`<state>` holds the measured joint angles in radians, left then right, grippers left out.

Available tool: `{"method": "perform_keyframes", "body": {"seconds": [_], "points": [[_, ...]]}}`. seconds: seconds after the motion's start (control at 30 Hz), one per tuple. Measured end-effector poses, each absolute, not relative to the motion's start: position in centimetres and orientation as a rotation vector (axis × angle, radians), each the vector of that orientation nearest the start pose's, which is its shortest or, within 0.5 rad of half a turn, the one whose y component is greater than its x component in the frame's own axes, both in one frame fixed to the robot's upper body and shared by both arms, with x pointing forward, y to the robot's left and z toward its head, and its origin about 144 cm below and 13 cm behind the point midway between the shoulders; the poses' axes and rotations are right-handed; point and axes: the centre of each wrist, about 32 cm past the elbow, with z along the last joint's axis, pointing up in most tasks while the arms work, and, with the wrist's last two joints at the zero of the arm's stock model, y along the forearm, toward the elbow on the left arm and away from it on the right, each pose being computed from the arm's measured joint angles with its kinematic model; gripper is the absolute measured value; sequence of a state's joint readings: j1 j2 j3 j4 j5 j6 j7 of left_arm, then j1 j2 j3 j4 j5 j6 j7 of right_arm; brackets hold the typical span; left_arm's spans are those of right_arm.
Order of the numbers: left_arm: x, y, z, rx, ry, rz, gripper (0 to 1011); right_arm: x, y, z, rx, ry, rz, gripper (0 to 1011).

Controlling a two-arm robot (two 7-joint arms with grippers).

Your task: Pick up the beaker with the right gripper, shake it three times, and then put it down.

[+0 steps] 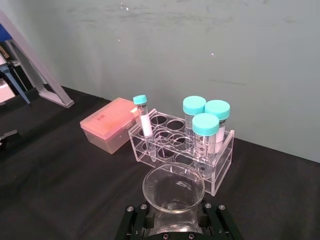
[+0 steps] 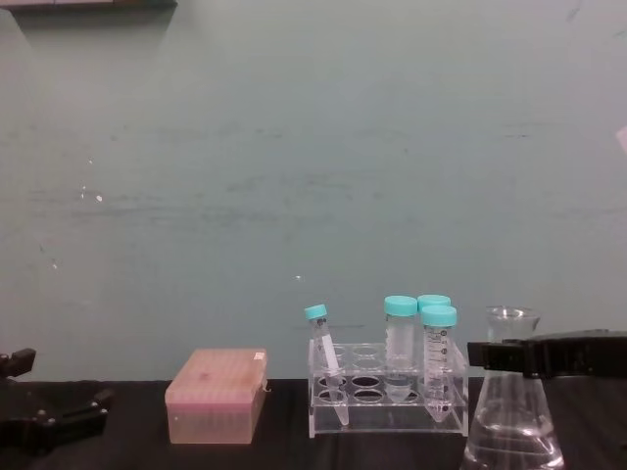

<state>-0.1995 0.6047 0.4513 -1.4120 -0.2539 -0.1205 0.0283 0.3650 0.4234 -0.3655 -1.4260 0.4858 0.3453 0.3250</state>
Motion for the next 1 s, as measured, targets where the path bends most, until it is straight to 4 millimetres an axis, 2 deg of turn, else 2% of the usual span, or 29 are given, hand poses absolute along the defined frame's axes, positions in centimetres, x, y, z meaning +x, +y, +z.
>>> {"method": "perform_keyframes", "body": {"seconds": [0.83,1.0], "points": [[48.86,30.97,113.98,0.304,-0.285,1.248,1000,54.24,-26.43,120.76,-0.213,0.192,-0.978,457],[48.86,30.97,113.98,0.304,-0.285,1.248,1000,54.23,-26.42,120.78,-0.212,0.191,-0.978,600]]}}
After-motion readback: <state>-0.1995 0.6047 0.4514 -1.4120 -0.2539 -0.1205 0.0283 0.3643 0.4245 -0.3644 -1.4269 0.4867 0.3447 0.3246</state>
